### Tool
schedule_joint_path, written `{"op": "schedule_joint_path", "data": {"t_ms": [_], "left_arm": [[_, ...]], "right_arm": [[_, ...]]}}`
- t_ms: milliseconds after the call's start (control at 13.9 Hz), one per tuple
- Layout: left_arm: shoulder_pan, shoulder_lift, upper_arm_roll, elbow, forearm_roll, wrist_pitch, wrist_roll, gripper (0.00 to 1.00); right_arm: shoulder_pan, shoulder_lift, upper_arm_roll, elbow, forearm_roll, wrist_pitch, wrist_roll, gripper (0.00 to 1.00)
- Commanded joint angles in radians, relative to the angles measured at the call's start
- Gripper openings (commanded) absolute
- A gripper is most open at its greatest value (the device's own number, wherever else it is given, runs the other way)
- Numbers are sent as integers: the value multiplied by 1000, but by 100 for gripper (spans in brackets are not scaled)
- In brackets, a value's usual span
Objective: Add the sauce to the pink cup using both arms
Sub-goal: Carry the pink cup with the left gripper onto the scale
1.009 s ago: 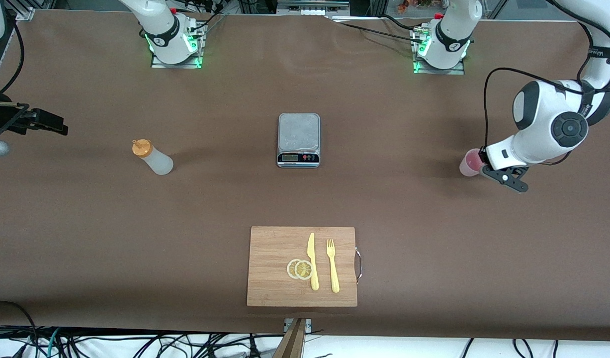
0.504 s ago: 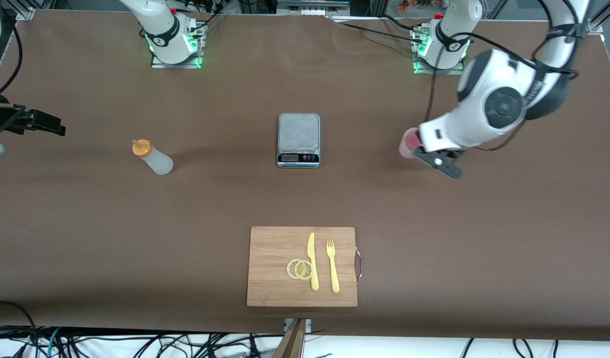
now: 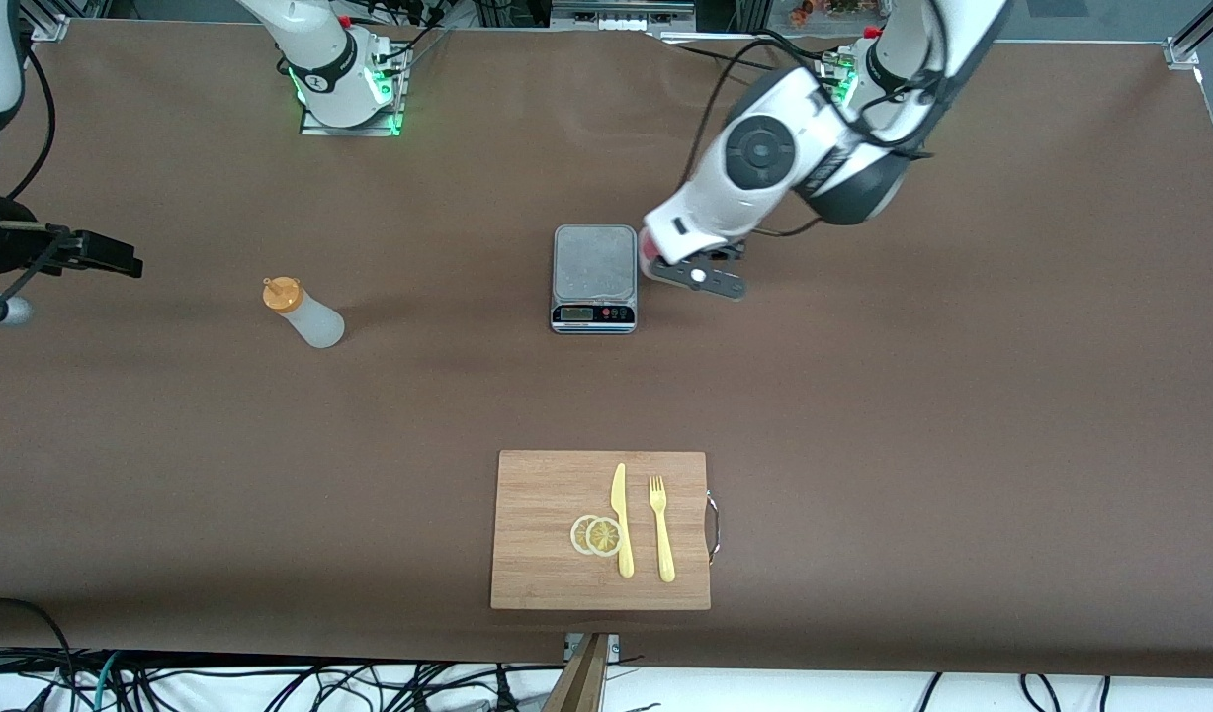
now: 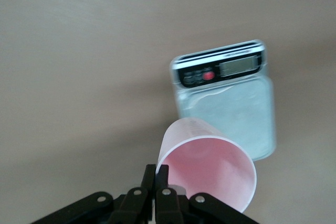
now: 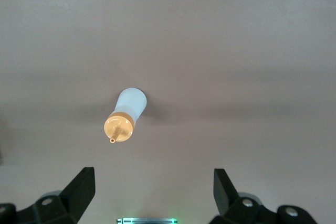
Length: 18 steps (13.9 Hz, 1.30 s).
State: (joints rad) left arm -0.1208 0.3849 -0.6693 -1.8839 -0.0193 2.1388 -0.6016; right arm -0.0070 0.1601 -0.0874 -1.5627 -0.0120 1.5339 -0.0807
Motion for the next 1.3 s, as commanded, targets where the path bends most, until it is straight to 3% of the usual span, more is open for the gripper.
{"op": "schedule_joint_path", "data": {"t_ms": [0, 360, 432, 504, 576, 937, 1225], "left_arm": [[-69, 86, 13, 34, 24, 78, -142, 0], [-115, 153, 11, 40, 128, 116, -227, 0], [-123, 163, 11, 40, 128, 131, -240, 22], [-126, 167, 13, 40, 131, 135, -248, 73], [-125, 167, 13, 40, 140, 135, -247, 100], [-106, 111, 10, 46, 142, 87, -241, 100], [-28, 13, 2, 146, 130, -198, -146, 100]], "right_arm": [[-4, 4, -2, 16, -8, -8, -1, 100], [-5, 6, -2, 16, -13, -11, -2, 100], [-7, 7, -3, 15, -13, -15, -5, 100], [-8, 9, -3, 15, -11, -15, -20, 100], [-11, 10, -3, 15, -11, -14, -51, 100], [-62, 33, -3, 12, 9, 0, -317, 100], [-157, 96, -3, 10, 127, 12, -728, 100]]}}
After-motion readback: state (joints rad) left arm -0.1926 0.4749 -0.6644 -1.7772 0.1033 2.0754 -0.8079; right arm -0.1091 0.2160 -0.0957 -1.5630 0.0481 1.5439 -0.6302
